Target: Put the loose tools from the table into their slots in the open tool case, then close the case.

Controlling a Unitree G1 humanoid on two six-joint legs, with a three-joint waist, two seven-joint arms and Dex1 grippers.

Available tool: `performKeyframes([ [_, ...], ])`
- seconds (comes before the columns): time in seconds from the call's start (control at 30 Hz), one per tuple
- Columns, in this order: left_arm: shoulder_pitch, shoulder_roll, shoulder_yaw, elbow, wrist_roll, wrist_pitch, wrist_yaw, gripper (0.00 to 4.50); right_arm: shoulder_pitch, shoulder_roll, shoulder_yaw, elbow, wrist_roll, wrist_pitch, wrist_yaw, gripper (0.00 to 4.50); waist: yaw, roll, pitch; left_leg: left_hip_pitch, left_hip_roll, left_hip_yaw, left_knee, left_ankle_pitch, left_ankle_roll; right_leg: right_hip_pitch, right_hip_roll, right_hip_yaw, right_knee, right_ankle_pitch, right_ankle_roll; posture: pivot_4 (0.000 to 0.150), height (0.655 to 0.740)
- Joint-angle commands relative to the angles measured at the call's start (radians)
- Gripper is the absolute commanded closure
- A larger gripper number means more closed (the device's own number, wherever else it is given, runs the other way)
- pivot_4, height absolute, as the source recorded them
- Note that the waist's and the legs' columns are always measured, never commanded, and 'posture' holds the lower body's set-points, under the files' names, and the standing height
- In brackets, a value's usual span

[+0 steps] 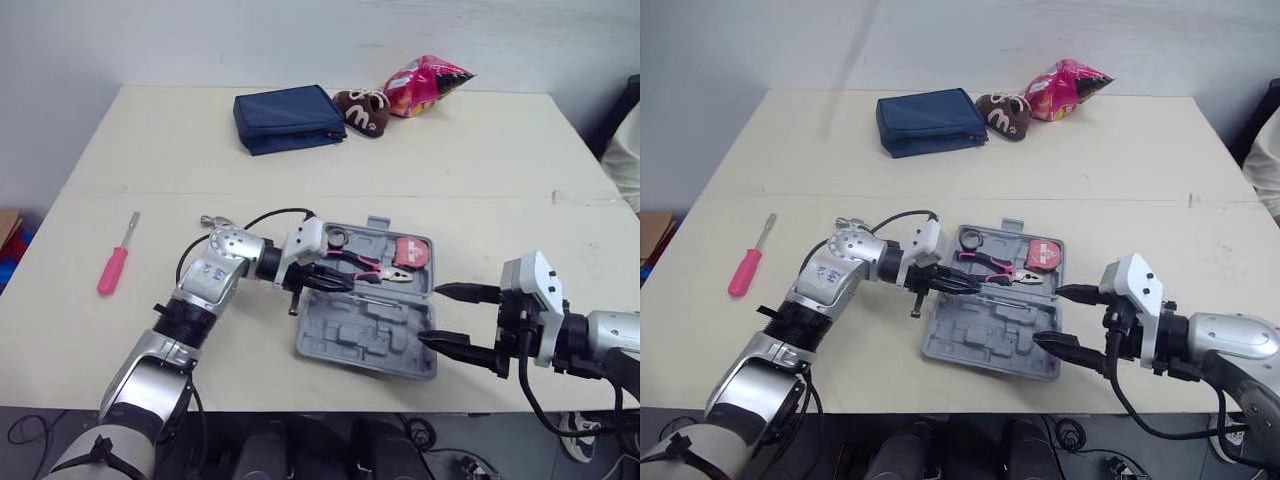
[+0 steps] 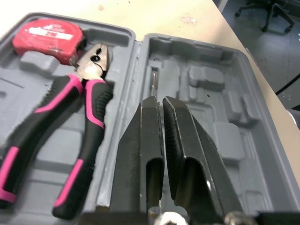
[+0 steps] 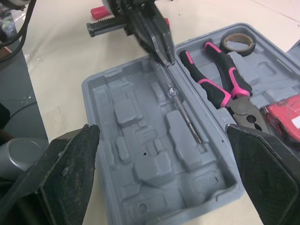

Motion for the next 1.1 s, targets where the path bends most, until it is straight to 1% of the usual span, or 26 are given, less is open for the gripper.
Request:
performKeyframes([
  [0.03,-0.007,0.008,-0.018,-0.008,0.043,-0.025,-0.003,4.48,-0.007,0.006,-0.008,0.001,0.006,-0.021,0.0,0.0,-0.001,0.0,0.0,0.0,0.0,0.0,0.0,0.0,0.0,0.0,0.0,0.0,0.0,0.0,0.0,0.15,0.74],
  [0.2,-0.016,0.002,-0.076,0.06,0.159,-0.096,0.034,4.48,-0.009,0.011,0.0,0.006,0.003,-0.024,-0.007,0.0,-0.002,0.0,0.0,0.0,0.0,0.0,0.0,0.0,0.0,0.0,0.001,0.0,0.0,0.0,0.0,0.15,0.74],
  [0.27,-0.017,-0.006,-0.087,0.079,0.186,-0.111,0.05,4.48,-0.009,0.012,0.0,0.005,0.004,-0.024,-0.01,0.0,-0.002,0.0,0.0,0.001,0.0,0.0,0.0,0.0,0.0,0.0,0.0,0.0,0.0,0.0,0.0,0.15,0.74],
  [0.47,-0.008,-0.032,-0.113,0.11,0.224,-0.135,0.062,4.48,-0.001,0.016,-0.006,-0.006,0.012,-0.019,-0.021,0.0,-0.002,0.0,-0.001,0.002,0.0,0.0,0.0,0.0,0.0,0.001,0.0,0.0,0.0,0.0,0.0,0.15,0.74],
  [0.6,0.021,-0.033,-0.132,0.086,0.239,-0.131,0.059,4.48,0.01,0.014,-0.016,-0.009,0.013,-0.021,-0.022,0.0,-0.002,0.0,-0.001,0.002,0.001,0.0,0.0,0.0,0.0,0.002,0.0,0.0,0.0,0.0,0.0,0.15,0.74],
  [0.73,0.019,-0.044,-0.135,0.1,0.257,-0.135,0.091,4.48,0.012,0.011,-0.02,-0.007,0.015,-0.023,-0.021,0.0,-0.001,-0.001,-0.002,0.002,0.0,0.0,0.0,0.0,0.0,0.002,-0.001,0.0,0.0,0.0,0.0,0.15,0.74],
  [0.83,0.009,-0.041,-0.15,0.133,0.299,-0.137,0.126,4.48,0.01,0.011,-0.018,-0.008,0.016,-0.022,-0.023,0.0,0.001,-0.001,-0.003,0.003,0.0,-0.001,0.0,0.0,0.0,0.003,-0.001,0.0,0.0,0.0,0.0,0.15,0.74],
  [0.93,0.005,-0.035,-0.177,0.144,0.333,-0.149,0.123,4.48,0.008,0.011,-0.015,-0.006,0.013,-0.024,-0.023,0.0,0.001,-0.002,-0.005,0.004,-0.001,-0.001,0.0,0.0,0.001,0.004,-0.003,0.0,-0.002,0.0,0.0,0.15,0.74],
  [1.03,0.011,-0.02,-0.215,0.132,0.36,-0.167,0.092,4.48,0.006,0.013,-0.006,0.002,0.003,-0.03,-0.022,0.0,-0.001,-0.001,-0.01,0.007,-0.002,-0.001,0.0,0.0,0.002,0.007,-0.011,-0.002,-0.003,0.0,0.0,0.15,0.74],
  [1.1,0.013,-0.01,-0.241,0.13,0.389,-0.197,0.084,4.48,0.005,0.012,-0.002,0.008,-0.002,-0.035,-0.022,0.0,-0.002,-0.001,-0.013,0.007,-0.001,-0.001,0.0,0.0,0.003,0.007,-0.012,-0.003,-0.004,0.0,0.0,0.15,0.74],
])
